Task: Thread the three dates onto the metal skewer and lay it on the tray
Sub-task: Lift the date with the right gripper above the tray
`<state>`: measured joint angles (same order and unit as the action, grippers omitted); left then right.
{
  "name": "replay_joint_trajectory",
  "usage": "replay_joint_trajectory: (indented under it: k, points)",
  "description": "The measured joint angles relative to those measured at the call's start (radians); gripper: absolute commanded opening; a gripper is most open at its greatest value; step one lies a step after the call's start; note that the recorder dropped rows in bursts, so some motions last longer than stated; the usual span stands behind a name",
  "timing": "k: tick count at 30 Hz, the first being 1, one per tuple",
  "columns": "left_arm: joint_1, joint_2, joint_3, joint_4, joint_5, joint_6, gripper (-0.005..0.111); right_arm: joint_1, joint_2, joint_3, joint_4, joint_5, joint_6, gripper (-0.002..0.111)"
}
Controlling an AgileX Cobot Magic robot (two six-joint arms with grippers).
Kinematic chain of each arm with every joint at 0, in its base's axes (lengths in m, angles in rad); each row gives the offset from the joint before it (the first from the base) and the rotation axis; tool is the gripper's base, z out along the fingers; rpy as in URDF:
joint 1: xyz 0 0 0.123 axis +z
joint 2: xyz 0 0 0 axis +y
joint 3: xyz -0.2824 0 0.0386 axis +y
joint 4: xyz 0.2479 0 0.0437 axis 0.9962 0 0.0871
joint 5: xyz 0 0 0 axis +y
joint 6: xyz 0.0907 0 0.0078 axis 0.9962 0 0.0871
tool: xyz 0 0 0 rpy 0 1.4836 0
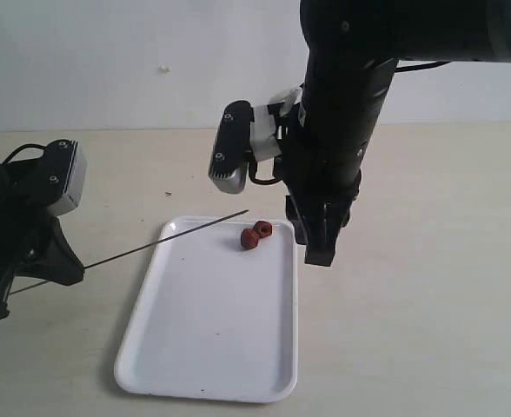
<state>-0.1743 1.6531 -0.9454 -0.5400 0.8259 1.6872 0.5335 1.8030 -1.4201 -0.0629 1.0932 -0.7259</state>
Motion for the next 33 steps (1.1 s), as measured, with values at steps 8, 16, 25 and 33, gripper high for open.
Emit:
replay_joint_trajectory:
  k: [8, 16, 25, 33]
  points:
    - [0.000, 0.000, 0.000, -0.007, -0.004, -0.002, 0.000, 0.000, 0.000, 0.000, 0.069, 0.000, -0.032, 0.031]
    - [0.000, 0.000, 0.000, -0.007, -0.004, -0.004, 0.000, -0.002, 0.000, 0.000, 0.180, 0.060, -0.227, 0.031]
    - [0.000, 0.000, 0.000, -0.007, -0.006, -0.006, 0.000, -0.067, -0.054, 0.000, 0.285, 0.111, -0.434, 0.031]
    - [0.000, 0.000, 0.000, -0.005, -0.006, -0.008, 0.000, -0.089, -0.105, 0.000, 0.352, 0.120, -0.518, 0.031]
